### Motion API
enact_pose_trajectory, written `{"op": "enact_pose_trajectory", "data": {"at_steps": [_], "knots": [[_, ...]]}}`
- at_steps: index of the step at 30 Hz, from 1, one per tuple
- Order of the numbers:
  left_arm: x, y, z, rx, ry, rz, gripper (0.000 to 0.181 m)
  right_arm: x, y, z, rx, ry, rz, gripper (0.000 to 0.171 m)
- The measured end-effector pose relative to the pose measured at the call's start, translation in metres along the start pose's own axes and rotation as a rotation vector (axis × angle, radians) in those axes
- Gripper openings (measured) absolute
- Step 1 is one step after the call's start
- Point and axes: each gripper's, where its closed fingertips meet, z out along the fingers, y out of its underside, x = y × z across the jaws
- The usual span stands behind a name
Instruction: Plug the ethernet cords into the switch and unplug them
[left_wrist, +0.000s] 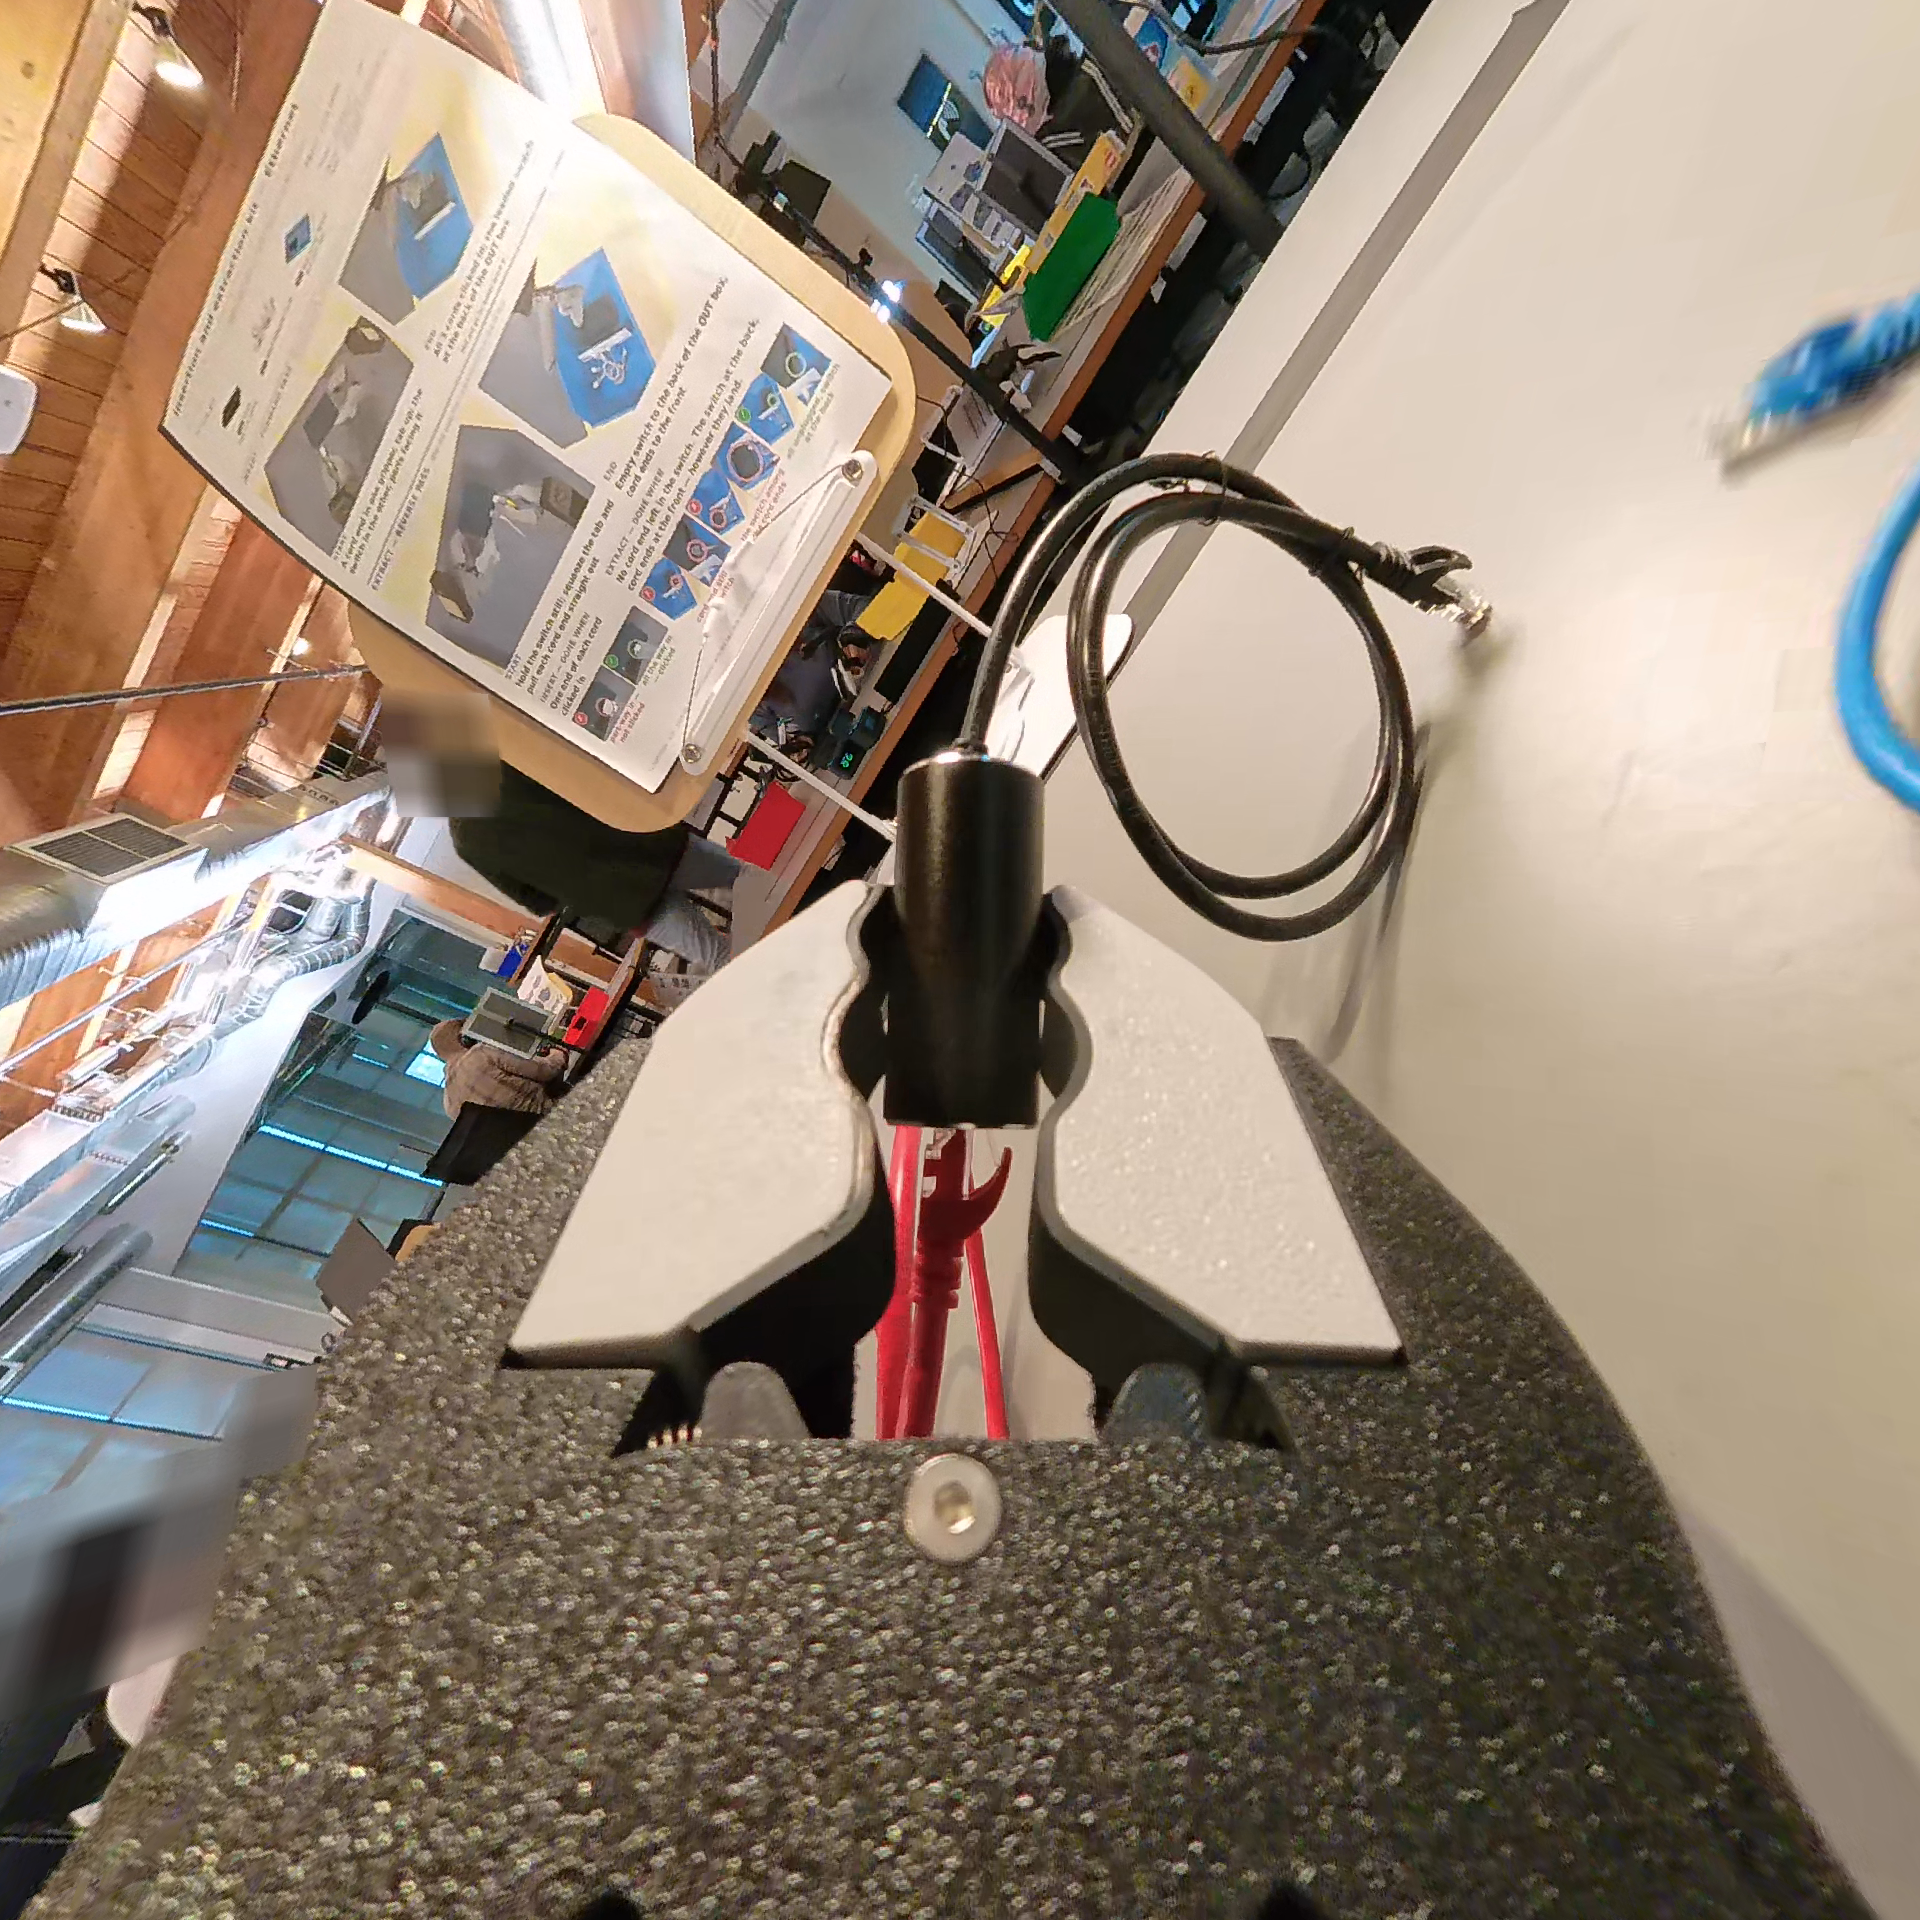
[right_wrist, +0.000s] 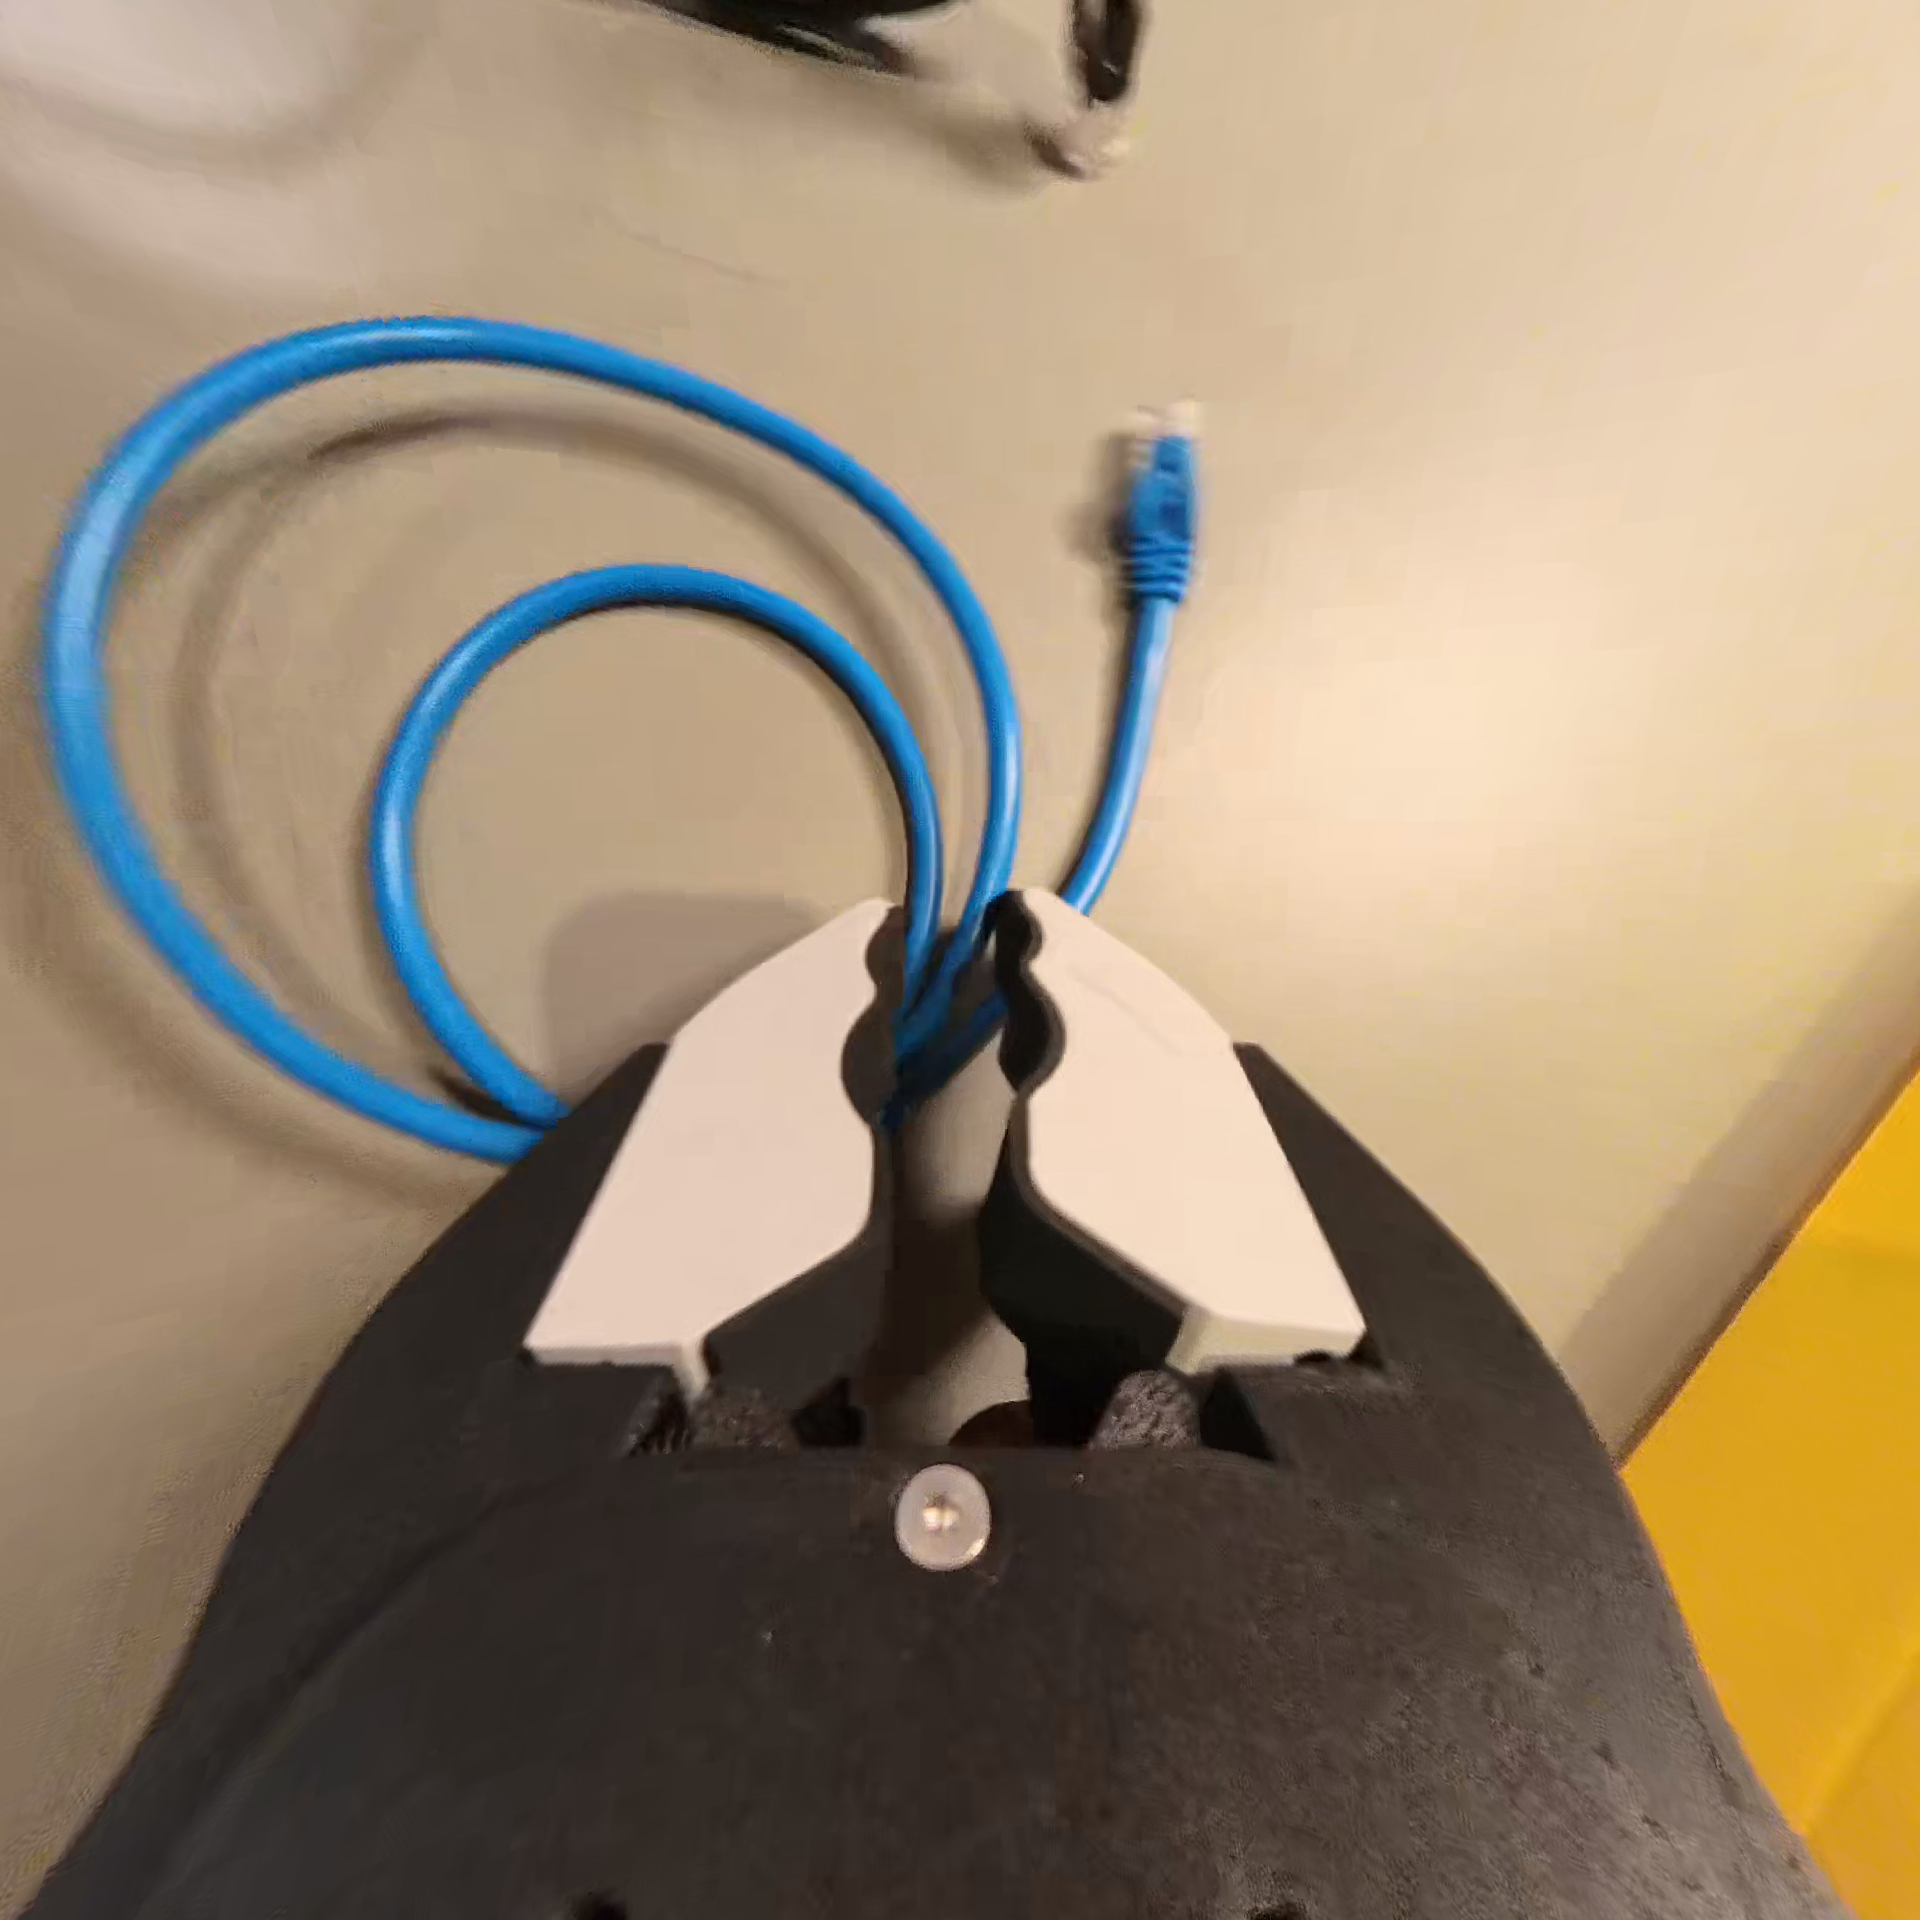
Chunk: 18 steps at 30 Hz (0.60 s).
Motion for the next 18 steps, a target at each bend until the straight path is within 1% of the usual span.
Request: {"op": "enact_pose_trajectory", "data": {"at_steps": [1, 5, 9, 12, 15, 18], "knots": [[0.000, 0.000, 0.000, 0.000, 0.000, -0.002, 0.026, -0.004, -0.001, -0.001, 0.002, -0.013, -0.031, 0.014], [-0.001, 0.001, 0.000, 0.000, -0.002, -0.004, 0.026, -0.007, -0.005, -0.005, 0.019, 0.002, -0.098, 0.009], [-0.002, 0.001, 0.000, 0.002, -0.002, -0.003, 0.026, -0.010, -0.020, -0.020, 0.112, 0.006, -0.144, 0.007], [-0.002, 0.001, -0.001, 0.003, -0.003, -0.002, 0.026, -0.008, -0.030, -0.033, 0.174, 0.041, -0.186, 0.006], [-0.003, 0.001, -0.001, 0.003, -0.005, -0.003, 0.026, -0.004, -0.042, -0.052, 0.251, 0.096, -0.202, 0.006], [-0.004, 0.002, -0.001, 0.003, -0.007, -0.003, 0.026, 0.000, -0.052, -0.080, 0.335, 0.152, -0.205, 0.005]]}}
